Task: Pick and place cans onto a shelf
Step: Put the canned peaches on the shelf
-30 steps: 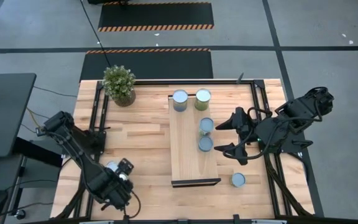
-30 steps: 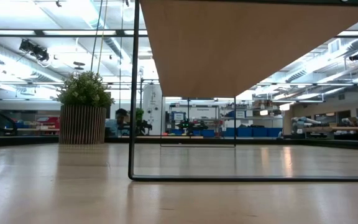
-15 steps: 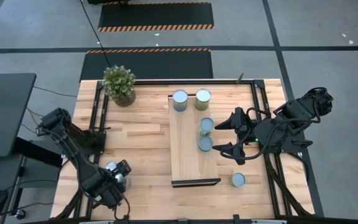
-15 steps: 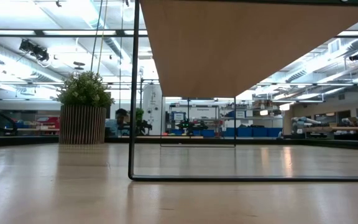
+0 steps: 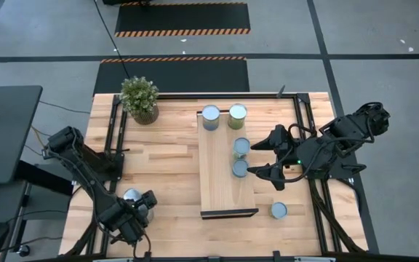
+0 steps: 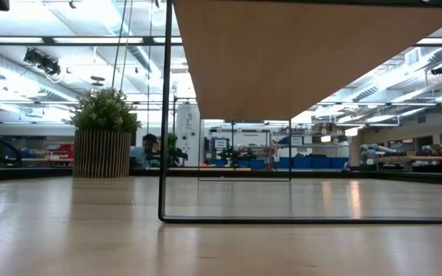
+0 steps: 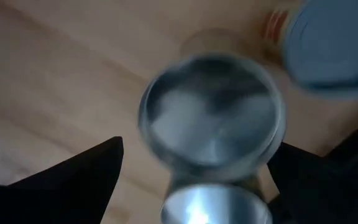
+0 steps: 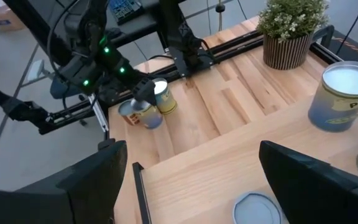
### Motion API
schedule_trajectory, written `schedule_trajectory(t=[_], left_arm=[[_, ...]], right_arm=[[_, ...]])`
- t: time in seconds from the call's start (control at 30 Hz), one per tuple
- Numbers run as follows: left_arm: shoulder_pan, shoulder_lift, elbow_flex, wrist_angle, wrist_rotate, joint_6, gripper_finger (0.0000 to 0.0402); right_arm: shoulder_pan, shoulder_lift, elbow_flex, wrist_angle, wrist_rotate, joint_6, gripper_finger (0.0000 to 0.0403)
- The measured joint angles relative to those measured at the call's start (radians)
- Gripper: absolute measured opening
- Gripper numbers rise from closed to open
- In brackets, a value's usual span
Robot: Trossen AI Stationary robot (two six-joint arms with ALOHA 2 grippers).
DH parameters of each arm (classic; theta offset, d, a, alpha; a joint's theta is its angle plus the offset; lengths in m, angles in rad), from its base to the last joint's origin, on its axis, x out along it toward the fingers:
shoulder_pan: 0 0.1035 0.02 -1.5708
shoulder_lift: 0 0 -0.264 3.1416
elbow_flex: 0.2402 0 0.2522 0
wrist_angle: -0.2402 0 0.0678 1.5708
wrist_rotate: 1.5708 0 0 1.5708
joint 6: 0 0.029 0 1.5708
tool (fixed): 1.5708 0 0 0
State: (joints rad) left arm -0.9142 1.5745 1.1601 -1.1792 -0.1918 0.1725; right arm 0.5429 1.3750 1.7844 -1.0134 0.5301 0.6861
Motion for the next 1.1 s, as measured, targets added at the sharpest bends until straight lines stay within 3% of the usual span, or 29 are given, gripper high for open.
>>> schedule_trajectory(t=[0.37,0.8,1.1], left_arm=[[-0.015,0.0,-0.037,0.109,0.035,0.025,0.0393],[-0.006,0.0,-0.06,0.114,0.071,0.022,0.0317],[0.118,0.002,-0.003,0.111,0.09,-0.159,0.032]], right_arm=[[-0.023,0.0,0.0,0.003,0.0,0.003,0.0373],[-0.05,0.0,0.0,0.011,-0.014,0.001,0.0373],[-0.051,0.0,0.0,0.014,-0.022,-0.026,0.0373]])
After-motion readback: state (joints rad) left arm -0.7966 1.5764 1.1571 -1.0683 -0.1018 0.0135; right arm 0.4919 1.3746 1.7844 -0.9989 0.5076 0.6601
